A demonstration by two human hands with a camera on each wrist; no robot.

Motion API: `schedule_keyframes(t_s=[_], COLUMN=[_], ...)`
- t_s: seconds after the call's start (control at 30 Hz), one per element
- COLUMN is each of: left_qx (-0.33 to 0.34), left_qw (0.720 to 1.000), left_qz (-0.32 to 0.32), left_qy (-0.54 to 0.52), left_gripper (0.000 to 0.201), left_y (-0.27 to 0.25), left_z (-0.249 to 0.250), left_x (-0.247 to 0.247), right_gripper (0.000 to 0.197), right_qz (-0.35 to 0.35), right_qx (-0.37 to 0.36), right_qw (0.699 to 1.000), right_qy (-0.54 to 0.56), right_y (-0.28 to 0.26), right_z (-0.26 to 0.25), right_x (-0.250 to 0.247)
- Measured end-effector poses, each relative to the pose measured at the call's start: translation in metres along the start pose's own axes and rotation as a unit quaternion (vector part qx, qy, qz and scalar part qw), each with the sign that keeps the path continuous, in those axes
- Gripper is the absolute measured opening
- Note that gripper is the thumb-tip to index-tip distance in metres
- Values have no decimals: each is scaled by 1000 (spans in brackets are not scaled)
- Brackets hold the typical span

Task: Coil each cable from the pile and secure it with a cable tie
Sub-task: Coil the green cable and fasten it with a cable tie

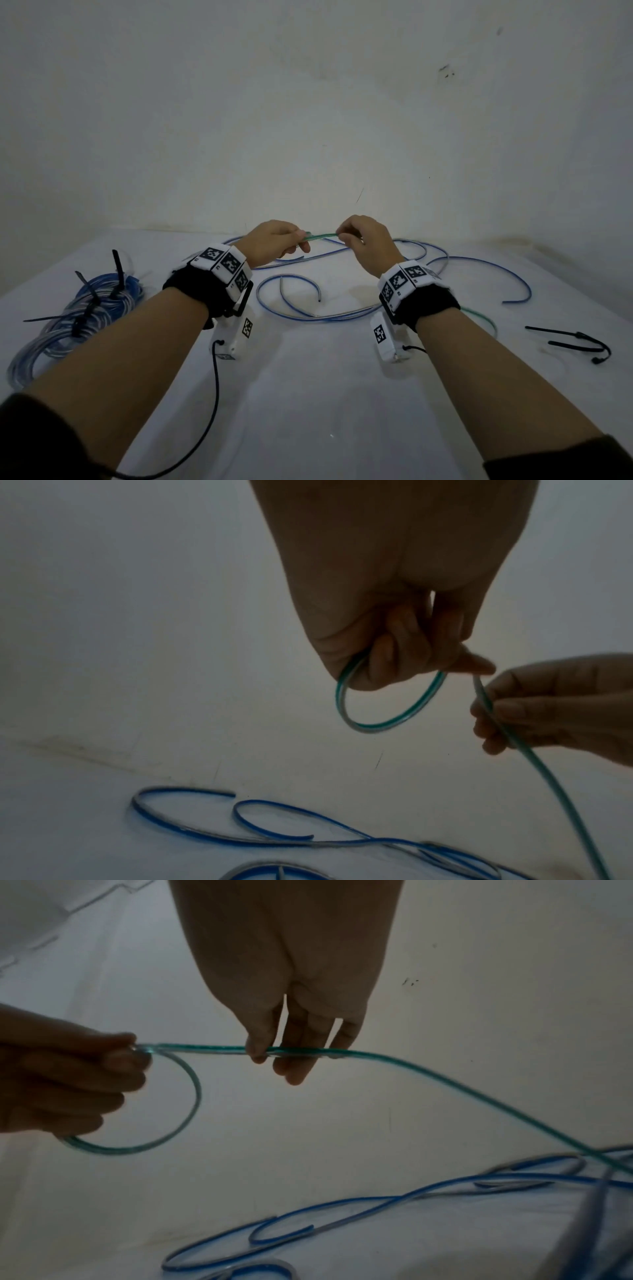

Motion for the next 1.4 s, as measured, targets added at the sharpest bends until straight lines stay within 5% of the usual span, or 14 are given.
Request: schedule_keyframes(t_s=[0.17,0.37,0.53,0.73,0.93,1.17,1.33,1.4], left_qx=[-44,-92,-123,-180,-222,-162,-116,-102], left_qw=[978,909,890,872,885,823,744,744], left_qz=[18,93,158,206,109,72,175,201], left_qy=[-202,-397,-410,-407,-393,-540,-634,-629], left_gripper=[36,34,34,36,39,38,39,37], left_y=[2,11,13,8,3,8,17,18], left_z=[9,4,-10,-26,-29,-10,-15,-16], left_x=[-5,-28,-41,-46,-26,-32,-65,-73], right_gripper=[20,11,5,10,10,14,19,22], right_qz=[-31,-40,-10,50,142,138,122,96], right_qx=[83,176,176,78,74,95,167,179], right_qw=[996,981,980,995,987,986,976,977], right_qy=[-24,68,88,40,22,-4,-59,-65], right_y=[-8,-24,-24,-16,-12,-14,-21,-22], right_z=[35,53,56,37,39,54,92,98], right_x=[9,13,8,-6,-26,-27,-29,-24])
Point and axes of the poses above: each hand's wrist, its own y-axis towards the middle knuckle, its own x-axis out of the palm, z = x × y, the point moved 10 cm from there along y, towards the middle knuckle, and after that the axes turned 13 degrees about z, right-handed, at the moved point
